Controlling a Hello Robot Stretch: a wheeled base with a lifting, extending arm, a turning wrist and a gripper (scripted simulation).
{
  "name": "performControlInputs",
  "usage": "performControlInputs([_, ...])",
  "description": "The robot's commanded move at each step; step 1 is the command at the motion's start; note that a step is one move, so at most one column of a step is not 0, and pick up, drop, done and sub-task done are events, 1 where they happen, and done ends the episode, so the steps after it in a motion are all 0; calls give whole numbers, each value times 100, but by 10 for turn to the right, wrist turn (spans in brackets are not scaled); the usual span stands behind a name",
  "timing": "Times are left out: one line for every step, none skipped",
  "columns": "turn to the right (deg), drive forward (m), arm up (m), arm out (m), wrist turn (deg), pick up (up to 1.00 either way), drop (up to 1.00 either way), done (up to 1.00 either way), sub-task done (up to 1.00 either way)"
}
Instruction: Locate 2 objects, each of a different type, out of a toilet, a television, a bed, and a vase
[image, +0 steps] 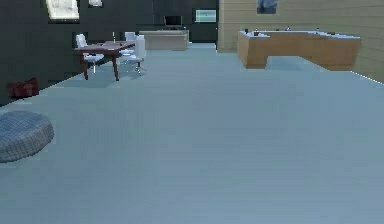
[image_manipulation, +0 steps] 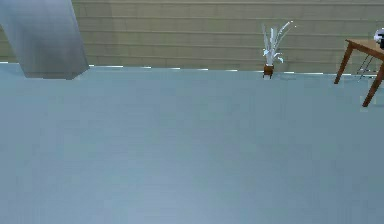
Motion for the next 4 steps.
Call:
performControlInputs([30, 0, 0, 0, 0, 0, 0, 0, 0])
performControlInputs([0, 35, 0, 0, 0, 0, 0, 0, 0])
performControlInputs([-450, 0, 0, 0, 0, 0, 0, 0, 0])
performControlInputs([-390, 0, 0, 0, 0, 0, 0, 0, 0])
